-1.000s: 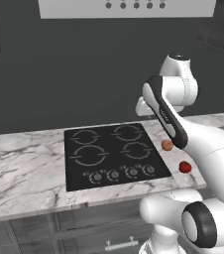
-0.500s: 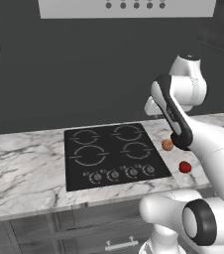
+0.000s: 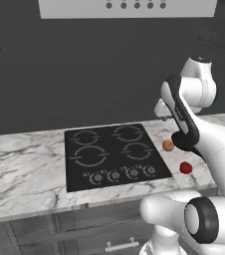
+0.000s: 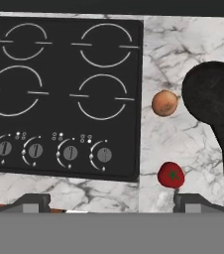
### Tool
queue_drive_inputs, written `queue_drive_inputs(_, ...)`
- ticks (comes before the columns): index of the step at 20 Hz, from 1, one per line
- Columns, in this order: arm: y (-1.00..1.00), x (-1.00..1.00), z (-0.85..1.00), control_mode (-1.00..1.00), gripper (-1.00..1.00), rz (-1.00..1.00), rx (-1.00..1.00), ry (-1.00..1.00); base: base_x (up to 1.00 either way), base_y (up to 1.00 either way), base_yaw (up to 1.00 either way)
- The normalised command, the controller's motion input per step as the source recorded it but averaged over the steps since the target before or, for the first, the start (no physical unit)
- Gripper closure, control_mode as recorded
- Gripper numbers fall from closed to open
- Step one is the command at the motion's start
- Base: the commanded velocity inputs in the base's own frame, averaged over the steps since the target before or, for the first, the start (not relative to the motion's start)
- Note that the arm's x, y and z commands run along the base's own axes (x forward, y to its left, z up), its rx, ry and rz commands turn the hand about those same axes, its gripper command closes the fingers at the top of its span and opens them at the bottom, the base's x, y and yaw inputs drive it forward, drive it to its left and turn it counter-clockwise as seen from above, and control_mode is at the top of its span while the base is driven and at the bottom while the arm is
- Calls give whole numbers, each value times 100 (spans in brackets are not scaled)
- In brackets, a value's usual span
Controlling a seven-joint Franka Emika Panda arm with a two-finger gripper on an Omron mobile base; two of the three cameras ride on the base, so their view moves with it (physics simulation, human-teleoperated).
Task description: Place the pan on the rear right burner on the stove. Then place the tomato and the onion in the pan and turn on the rear right burner.
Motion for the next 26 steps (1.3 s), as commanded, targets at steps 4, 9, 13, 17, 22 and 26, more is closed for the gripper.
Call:
queue_drive_inputs(4, -36, 0, -9, -100, -100, 0, 0, 0, 0, 0, 0)
queue_drive_inputs(9, -36, 0, -9, -100, -100, 0, 0, 0, 0, 0, 0)
queue_drive_inputs(13, -36, 0, -12, -100, -100, 0, 0, 0, 0, 0, 0)
queue_drive_inputs(17, -35, 0, -12, -100, -100, 0, 0, 0, 0, 0, 0)
queue_drive_inputs(22, -34, 0, -17, -100, -100, 0, 0, 0, 0, 0, 0)
queue_drive_inputs(26, -32, 0, -19, -100, -100, 0, 0, 0, 0, 0, 0)
